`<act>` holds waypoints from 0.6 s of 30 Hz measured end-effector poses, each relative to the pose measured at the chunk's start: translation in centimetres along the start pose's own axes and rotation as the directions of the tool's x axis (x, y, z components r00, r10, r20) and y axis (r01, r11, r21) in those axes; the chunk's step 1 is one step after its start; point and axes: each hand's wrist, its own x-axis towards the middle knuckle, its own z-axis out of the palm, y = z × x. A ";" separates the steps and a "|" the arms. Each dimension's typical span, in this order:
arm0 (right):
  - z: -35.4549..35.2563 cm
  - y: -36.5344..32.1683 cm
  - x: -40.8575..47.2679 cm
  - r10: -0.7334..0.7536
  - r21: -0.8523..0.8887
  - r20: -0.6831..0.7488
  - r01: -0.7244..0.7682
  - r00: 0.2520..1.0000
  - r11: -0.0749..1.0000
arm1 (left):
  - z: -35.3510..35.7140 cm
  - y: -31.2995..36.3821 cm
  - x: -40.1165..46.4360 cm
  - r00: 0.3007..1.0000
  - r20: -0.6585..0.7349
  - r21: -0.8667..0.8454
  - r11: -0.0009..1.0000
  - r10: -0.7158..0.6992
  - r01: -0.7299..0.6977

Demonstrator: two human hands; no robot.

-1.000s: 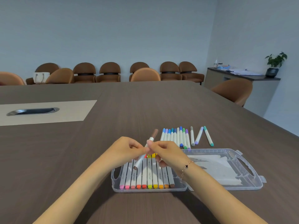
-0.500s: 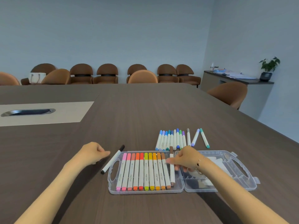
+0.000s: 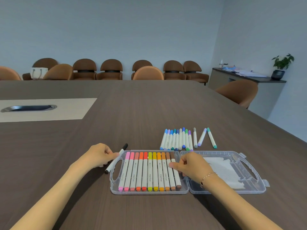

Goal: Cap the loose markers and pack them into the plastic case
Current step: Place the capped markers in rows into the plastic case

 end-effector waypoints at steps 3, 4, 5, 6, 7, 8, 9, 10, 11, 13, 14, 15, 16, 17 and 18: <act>-0.1 0.0 0.1 -0.021 -0.002 0.029 0.021 0.999 1.000 | -0.4 -0.3 0.1 0.999 0.044 0.008 1.000 0.004 -0.004; -0.2 -0.1 0.2 -0.021 -0.014 0.042 0.022 0.999 1.000 | -0.7 -0.4 0.1 0.997 0.071 0.019 1.000 0.004 -0.005; -0.3 -0.1 0.3 -0.022 -0.040 0.050 0.024 0.998 0.999 | -1.0 -0.5 0.1 0.995 0.102 0.027 1.000 0.000 -0.003; -0.5 -0.2 0.3 -0.023 -0.065 0.057 0.027 0.998 0.997 | -1.3 -0.4 0.1 0.991 0.132 0.030 1.000 -0.003 -0.001; -0.5 -0.2 0.3 -0.024 -0.081 0.065 0.029 0.998 0.996 | -1.5 -0.4 0.0 0.987 0.158 0.033 0.999 -0.007 0.002; -0.5 -0.2 0.4 -0.025 -0.088 0.072 0.032 0.997 0.996 | -1.7 -0.3 -0.2 0.984 0.177 0.039 0.999 -0.011 0.004; -0.5 -0.2 0.4 -0.029 -0.090 0.075 0.036 0.997 0.995 | -1.7 -0.2 -0.3 0.982 0.187 0.054 0.999 -0.017 0.007; -0.5 -0.3 0.4 -0.034 -0.085 0.076 0.040 0.997 0.996 | -1.7 -0.2 -0.4 0.982 0.189 0.074 0.997 -0.026 0.012; -0.5 -0.3 0.4 -0.037 -0.070 0.079 0.043 0.996 0.997 | -1.6 -0.1 -0.5 0.982 0.184 0.095 0.995 -0.038 0.021; -0.6 -0.2 0.4 -0.038 -0.020 0.105 0.040 0.994 0.999 | -1.4 0.1 -0.8 0.986 0.152 0.110 0.993 -0.063 0.046; -0.7 -0.2 0.4 -0.037 0.003 0.120 0.037 0.992 0.999 | -1.4 0.3 -1.0 0.990 0.123 0.097 0.993 -0.072 0.061; -0.8 -0.2 0.4 -0.032 0.024 0.126 0.029 0.992 0.999 | -1.6 0.5 -1.2 0.993 0.088 0.073 0.995 -0.074 0.068; -0.9 -0.2 0.4 -0.028 0.059 0.107 0.021 0.994 0.998 | -1.9 0.8 -1.6 0.997 0.050 0.037 0.998 -0.059 0.058; -0.9 -0.4 0.5 -0.025 0.115 0.060 0.018 0.998 0.993 | -2.2 1.3 -2.0 1.000 0.015 -0.017 1.000 -0.023 0.024; -0.9 -0.7 0.6 -0.029 0.190 0.001 0.028 1.000 0.981 | -2.4 2.0 -2.5 1.000 -0.012 -0.084 0.996 0.028 -0.029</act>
